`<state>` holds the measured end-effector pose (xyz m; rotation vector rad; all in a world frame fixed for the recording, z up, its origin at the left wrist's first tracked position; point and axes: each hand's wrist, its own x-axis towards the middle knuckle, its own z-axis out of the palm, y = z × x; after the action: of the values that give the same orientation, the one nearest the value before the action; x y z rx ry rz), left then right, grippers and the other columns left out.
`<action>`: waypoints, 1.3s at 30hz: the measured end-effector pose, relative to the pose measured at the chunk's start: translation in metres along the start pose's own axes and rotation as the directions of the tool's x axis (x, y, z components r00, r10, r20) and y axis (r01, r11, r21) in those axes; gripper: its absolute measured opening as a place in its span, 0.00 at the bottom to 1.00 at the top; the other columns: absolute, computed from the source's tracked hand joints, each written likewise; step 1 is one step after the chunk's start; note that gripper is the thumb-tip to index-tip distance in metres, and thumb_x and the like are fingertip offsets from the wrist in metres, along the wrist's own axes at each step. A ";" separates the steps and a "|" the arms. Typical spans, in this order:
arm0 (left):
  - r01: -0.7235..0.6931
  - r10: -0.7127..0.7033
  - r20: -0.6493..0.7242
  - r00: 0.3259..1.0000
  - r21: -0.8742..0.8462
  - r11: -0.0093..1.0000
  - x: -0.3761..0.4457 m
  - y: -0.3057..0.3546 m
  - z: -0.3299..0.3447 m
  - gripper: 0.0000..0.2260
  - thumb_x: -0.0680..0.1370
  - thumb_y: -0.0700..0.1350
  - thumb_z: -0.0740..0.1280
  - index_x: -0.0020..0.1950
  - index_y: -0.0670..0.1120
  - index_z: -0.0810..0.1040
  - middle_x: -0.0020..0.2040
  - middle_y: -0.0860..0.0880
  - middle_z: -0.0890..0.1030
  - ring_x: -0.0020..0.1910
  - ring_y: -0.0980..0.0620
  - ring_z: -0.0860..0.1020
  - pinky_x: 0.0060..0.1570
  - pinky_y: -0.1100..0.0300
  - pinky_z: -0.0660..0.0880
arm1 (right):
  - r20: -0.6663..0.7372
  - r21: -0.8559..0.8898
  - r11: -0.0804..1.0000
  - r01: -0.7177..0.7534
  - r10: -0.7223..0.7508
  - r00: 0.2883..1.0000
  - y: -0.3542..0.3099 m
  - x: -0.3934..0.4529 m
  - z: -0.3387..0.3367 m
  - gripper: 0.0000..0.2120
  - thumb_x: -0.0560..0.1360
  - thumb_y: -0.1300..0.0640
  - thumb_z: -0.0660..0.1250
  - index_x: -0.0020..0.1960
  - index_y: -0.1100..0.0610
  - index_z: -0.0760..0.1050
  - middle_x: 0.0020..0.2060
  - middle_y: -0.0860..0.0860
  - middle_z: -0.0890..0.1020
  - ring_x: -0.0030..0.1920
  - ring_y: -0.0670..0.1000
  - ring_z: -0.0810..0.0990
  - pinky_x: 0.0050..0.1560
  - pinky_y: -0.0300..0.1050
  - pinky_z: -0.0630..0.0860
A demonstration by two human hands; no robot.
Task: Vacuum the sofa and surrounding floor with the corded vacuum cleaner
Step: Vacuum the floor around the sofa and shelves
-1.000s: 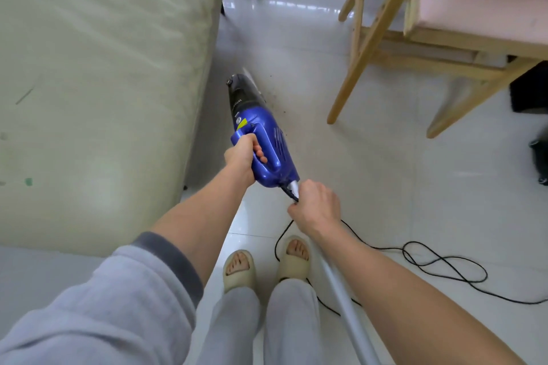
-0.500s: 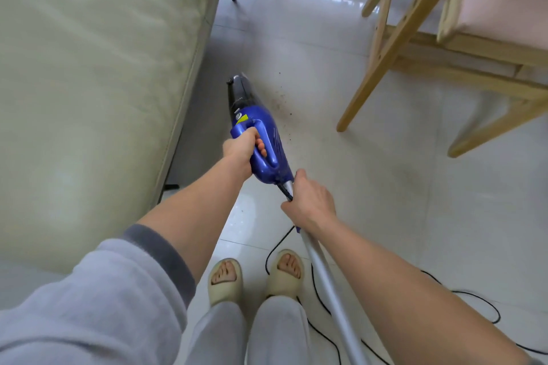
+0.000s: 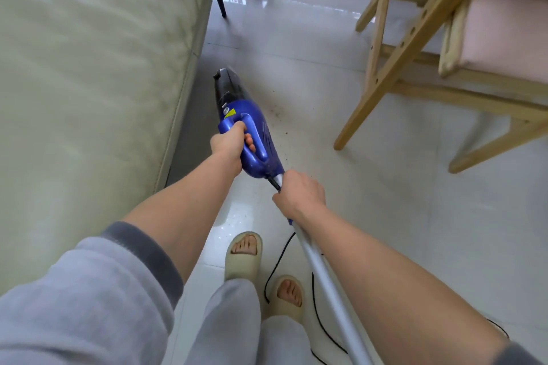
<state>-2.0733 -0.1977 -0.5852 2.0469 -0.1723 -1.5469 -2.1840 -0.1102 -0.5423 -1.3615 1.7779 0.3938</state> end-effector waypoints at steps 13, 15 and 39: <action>-0.013 0.013 -0.068 0.998 -0.001 1.000 0.056 0.043 0.006 0.05 0.76 0.42 0.64 0.41 0.44 0.74 0.26 0.51 0.73 0.23 0.55 0.71 0.26 0.64 0.70 | -0.002 -0.064 0.998 0.004 -0.005 1.000 -0.035 0.071 -0.019 0.07 0.73 0.65 0.60 0.46 0.54 0.69 0.32 0.50 0.73 0.36 0.54 0.76 0.31 0.42 0.67; -0.005 0.006 -0.084 0.996 0.019 1.000 0.056 0.045 0.006 0.06 0.76 0.42 0.63 0.39 0.43 0.73 0.20 0.53 0.72 0.21 0.55 0.70 0.25 0.64 0.70 | 0.014 -0.084 0.996 0.031 -0.030 0.999 -0.037 0.069 -0.018 0.06 0.74 0.65 0.60 0.46 0.55 0.69 0.32 0.50 0.73 0.36 0.54 0.76 0.33 0.42 0.68; -0.128 0.128 0.013 0.992 0.144 0.981 0.023 0.027 0.061 0.13 0.76 0.42 0.63 0.58 0.37 0.74 0.27 0.49 0.73 0.14 0.56 0.67 0.22 0.67 0.68 | -0.102 -0.200 0.971 -0.133 0.114 0.988 -0.002 0.050 -0.011 0.10 0.80 0.57 0.56 0.57 0.54 0.74 0.51 0.52 0.80 0.50 0.55 0.80 0.42 0.43 0.66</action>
<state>-2.1153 -0.2520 -0.6017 2.0984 -0.4205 -1.4976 -2.1896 -0.1502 -0.5736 -1.4340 1.9453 0.6083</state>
